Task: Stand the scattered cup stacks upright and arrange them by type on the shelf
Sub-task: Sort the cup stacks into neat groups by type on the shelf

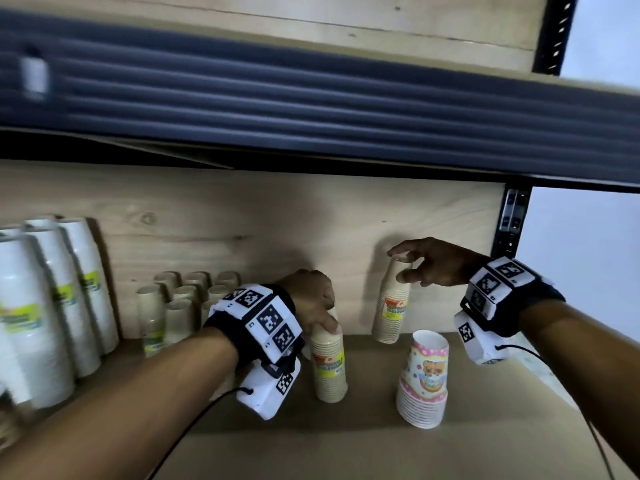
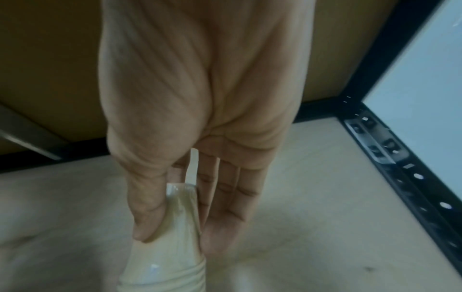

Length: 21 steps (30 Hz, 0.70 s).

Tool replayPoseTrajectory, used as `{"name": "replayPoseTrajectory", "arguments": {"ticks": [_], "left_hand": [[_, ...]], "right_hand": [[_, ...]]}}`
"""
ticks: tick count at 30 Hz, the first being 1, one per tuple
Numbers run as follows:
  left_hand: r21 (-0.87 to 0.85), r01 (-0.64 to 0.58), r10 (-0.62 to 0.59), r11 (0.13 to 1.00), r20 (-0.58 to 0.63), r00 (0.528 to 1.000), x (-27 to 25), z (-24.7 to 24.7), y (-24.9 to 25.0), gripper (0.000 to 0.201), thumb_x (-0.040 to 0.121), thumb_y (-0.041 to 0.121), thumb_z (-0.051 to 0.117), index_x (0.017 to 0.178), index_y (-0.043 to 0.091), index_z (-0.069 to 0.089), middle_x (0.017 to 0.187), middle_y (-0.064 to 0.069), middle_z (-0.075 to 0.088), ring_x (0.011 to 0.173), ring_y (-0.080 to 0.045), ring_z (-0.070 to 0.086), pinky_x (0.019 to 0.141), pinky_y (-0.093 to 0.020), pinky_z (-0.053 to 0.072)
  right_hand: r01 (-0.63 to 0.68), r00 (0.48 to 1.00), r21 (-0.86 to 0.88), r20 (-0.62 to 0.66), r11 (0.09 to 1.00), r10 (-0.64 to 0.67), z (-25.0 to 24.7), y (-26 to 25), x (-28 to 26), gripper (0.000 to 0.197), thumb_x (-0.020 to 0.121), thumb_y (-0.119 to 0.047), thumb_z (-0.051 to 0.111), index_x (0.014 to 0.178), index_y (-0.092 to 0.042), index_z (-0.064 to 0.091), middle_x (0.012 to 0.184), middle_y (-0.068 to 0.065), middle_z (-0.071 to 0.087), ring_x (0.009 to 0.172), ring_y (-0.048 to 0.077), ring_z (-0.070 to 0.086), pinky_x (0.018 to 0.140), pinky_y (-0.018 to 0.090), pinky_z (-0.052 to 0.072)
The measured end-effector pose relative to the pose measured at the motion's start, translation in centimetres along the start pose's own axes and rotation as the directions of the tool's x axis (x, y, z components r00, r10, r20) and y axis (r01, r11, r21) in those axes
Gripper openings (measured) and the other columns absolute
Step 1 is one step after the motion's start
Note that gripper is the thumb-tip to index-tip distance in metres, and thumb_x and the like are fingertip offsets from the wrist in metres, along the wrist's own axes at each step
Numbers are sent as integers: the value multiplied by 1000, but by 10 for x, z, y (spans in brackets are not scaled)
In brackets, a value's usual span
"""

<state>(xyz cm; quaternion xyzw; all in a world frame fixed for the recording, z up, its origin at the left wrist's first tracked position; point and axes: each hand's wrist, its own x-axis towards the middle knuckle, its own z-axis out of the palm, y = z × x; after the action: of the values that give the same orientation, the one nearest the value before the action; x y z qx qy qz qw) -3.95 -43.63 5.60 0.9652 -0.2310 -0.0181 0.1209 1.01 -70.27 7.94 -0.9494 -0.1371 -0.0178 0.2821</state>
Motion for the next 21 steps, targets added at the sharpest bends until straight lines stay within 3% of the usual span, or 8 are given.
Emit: {"name": "replayPoseTrajectory", "arguments": {"ticks": [2,6,8,10,13,16,18,21], "left_hand": [[-28,39,-39,999,-16,999,-16,-7,-12,36,75,35,79,89,14,54,82,-4,46,63,-12,45,47,-18,33],[-70,87,-87,994,7,996,-46,-17,-36,39,72,35,81,87,20,48,84,-3,47,72,-16,43,62,-24,38],[-53,101,-102,993,-1,995,-61,-20,-49,40,71,39,81,88,21,51,88,-2,51,77,-18,50,67,-25,42],[-83,134,-135,987,1,991,-77,-22,-61,43,71,38,82,102,16,61,102,-2,62,91,-20,63,79,-28,52],[-94,179,-182,979,-24,983,-107,-26,-84,60,72,37,81,122,14,58,122,0,60,99,-19,64,89,-32,54],[-65,205,-209,977,-61,976,-135,-34,-106,65,74,36,80,129,12,55,133,2,53,117,-18,57,95,-31,50],[-18,239,-240,971,-81,967,-153,-42,-122,64,75,39,79,129,14,56,131,2,54,116,-18,57,91,-27,49],[18,290,-286,957,-103,953,-174,-51,-145,63,74,43,79,126,17,57,123,2,60,110,-19,60,82,-23,45]], "right_hand": [[7,1000,-34,21,999,-6,5,-22,-5,51,82,-22,75,127,-35,56,128,6,55,116,26,60,81,36,60],[21,997,-83,76,996,-15,21,-67,-18,54,83,-21,75,133,-27,54,124,8,56,111,25,61,79,30,59],[32,994,-114,112,993,-19,33,-89,-26,54,84,-22,73,134,-26,53,123,8,56,97,18,64,77,25,57],[56,991,-186,127,981,-33,48,-108,-31,53,85,-25,73,134,-27,53,121,8,58,84,11,61,85,28,54],[98,986,-225,156,970,-63,76,-136,-35,54,84,-30,73,134,-27,53,114,13,62,80,5,61,94,29,48],[110,973,-134,218,985,-79,103,-166,-36,50,84,-23,74,130,-20,55,99,15,68,75,14,64,77,27,52],[117,962,-69,257,991,-95,119,-187,-35,45,83,-15,74,123,-15,56,80,8,66,58,10,63,59,25,50],[166,951,-77,275,983,-139,139,-217,-30,46,81,-18,77,122,-18,56,87,7,63,50,4,59,45,16,46]]}}
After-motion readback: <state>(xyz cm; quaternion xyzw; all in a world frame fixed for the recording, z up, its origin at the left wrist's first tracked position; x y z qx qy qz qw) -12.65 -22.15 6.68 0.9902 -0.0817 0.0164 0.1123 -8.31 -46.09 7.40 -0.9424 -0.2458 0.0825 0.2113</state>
